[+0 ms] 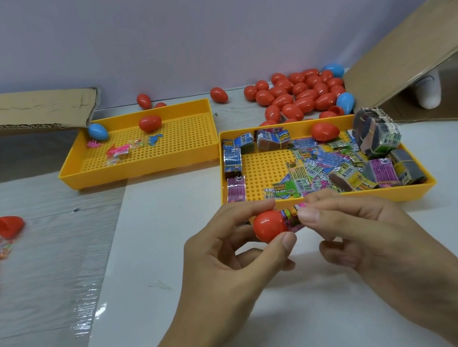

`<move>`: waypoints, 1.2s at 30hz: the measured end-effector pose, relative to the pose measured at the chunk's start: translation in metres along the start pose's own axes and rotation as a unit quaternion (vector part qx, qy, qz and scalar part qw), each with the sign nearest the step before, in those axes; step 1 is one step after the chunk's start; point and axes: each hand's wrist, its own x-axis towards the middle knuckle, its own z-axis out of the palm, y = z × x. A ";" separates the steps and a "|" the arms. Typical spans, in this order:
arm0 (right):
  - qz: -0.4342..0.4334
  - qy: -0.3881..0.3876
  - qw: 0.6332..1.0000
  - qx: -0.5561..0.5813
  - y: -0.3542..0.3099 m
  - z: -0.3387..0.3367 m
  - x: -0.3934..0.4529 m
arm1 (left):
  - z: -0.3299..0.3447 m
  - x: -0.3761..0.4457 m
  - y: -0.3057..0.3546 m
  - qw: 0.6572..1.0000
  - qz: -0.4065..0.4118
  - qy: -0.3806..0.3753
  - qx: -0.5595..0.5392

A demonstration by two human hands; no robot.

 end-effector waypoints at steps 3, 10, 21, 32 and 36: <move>0.000 0.019 1.000 0.008 -0.002 0.001 0.000 | 0.000 0.000 -0.001 1.000 0.005 0.007 0.009; 0.027 0.000 1.000 0.011 -0.001 0.006 -0.001 | -0.001 0.000 -0.004 0.999 0.010 0.017 0.034; 0.017 0.025 0.999 -0.016 0.005 0.005 0.000 | 0.000 -0.001 -0.006 0.996 0.024 0.033 0.078; -0.068 0.049 0.996 -0.029 0.006 -0.001 0.002 | -0.001 -0.002 -0.005 0.994 0.050 0.034 0.089; -0.124 0.045 0.988 -0.080 0.005 -0.006 0.002 | 0.000 -0.002 -0.005 0.994 0.050 0.030 0.094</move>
